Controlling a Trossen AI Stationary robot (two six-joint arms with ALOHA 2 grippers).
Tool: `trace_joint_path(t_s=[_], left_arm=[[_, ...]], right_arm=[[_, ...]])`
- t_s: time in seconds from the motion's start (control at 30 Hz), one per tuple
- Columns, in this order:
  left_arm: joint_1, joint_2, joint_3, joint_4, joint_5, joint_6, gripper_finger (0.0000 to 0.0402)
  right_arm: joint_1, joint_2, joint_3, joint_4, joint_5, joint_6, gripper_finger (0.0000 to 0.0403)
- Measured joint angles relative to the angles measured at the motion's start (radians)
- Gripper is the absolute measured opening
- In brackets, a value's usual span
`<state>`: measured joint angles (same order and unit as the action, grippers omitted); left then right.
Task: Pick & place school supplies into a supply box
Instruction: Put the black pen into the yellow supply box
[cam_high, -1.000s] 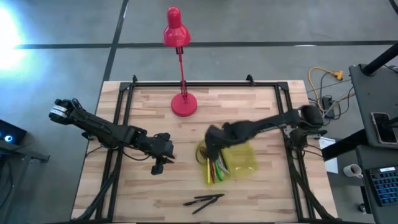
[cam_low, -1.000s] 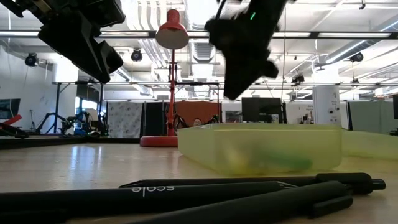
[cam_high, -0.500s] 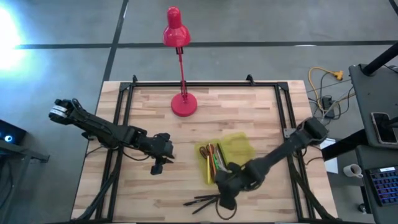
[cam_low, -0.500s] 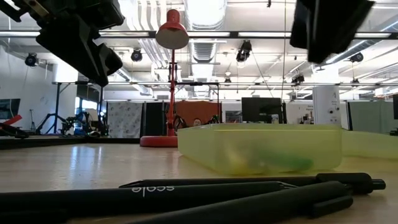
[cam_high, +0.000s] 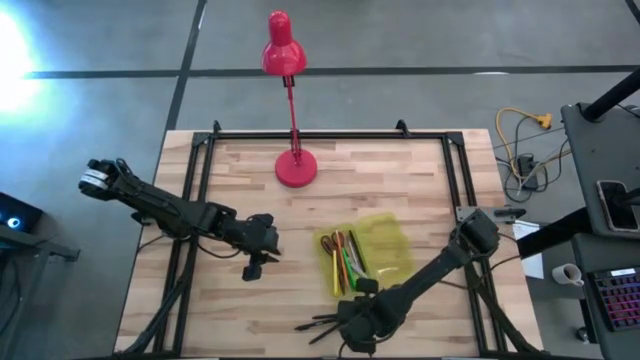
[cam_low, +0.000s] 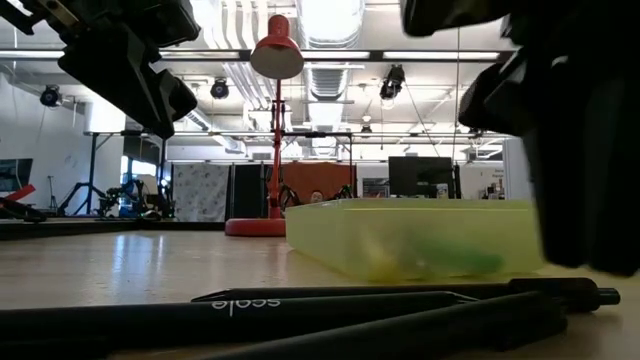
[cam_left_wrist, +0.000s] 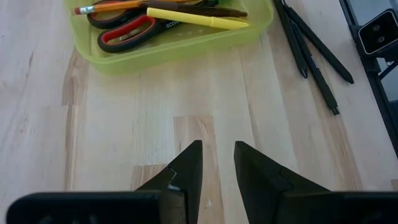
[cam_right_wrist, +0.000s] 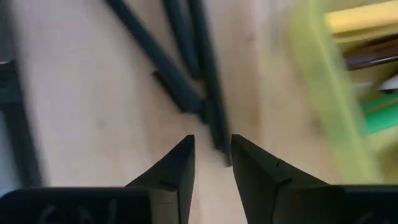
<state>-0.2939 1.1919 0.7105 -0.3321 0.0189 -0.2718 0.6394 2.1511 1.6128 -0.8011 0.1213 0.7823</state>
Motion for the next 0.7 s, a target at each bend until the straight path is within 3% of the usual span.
trace_joint_path(t_s=[0.13,0.37,0.7], left_arm=[[0.0,0.0,-0.001,-0.001,0.0,0.0,0.0077],[0.0,0.0,-0.004,-0.001,0.0,0.0,0.0077],[0.0,0.0,-0.004,-0.001,0.0,0.0,0.0077]], right_arm=[[0.0,0.03,0.06,-0.09,0.058,-0.002,0.0117],[0.0,0.037,0.049,-0.082,0.062,-0.026,0.0145],[-0.003,0.037,-0.01,0.019,0.053,-0.024,0.0126]])
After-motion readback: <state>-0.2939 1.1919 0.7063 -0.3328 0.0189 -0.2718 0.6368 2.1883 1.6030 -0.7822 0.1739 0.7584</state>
